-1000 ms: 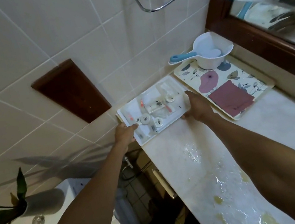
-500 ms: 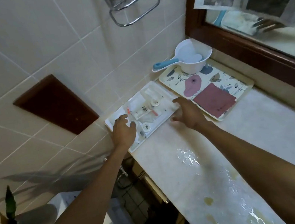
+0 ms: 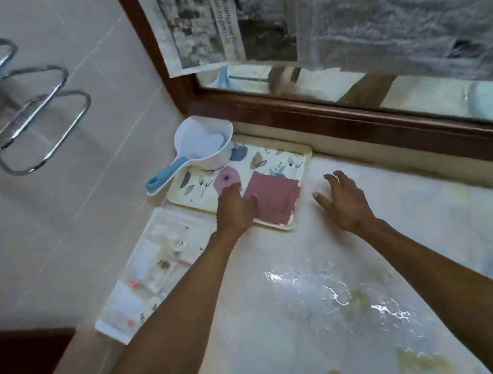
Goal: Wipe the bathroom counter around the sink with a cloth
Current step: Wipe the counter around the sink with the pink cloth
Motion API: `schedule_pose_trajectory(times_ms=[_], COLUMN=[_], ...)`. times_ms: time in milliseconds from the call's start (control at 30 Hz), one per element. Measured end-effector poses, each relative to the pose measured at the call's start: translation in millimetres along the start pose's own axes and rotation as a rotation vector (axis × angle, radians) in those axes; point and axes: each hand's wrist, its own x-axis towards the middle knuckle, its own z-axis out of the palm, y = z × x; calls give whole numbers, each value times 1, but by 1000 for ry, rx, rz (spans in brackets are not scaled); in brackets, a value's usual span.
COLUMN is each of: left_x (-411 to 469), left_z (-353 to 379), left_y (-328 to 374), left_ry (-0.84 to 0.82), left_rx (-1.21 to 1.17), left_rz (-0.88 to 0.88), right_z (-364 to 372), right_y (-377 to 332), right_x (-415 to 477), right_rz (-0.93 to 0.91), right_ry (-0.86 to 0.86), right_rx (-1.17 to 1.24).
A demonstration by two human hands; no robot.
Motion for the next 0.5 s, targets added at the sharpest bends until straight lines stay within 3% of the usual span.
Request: schedule_pose_trajectory(times_ms=[233, 500], left_x=[54, 63], left_z=[31, 47], left_y=[-4, -1], left_ry=[11, 99], left_rx=[160, -156], left_rz=[14, 79], right_z=[25, 46], right_y=[21, 15], right_x=[18, 15], right_rz=[143, 202], right_ry=[50, 128], right_rx=[-154, -151])
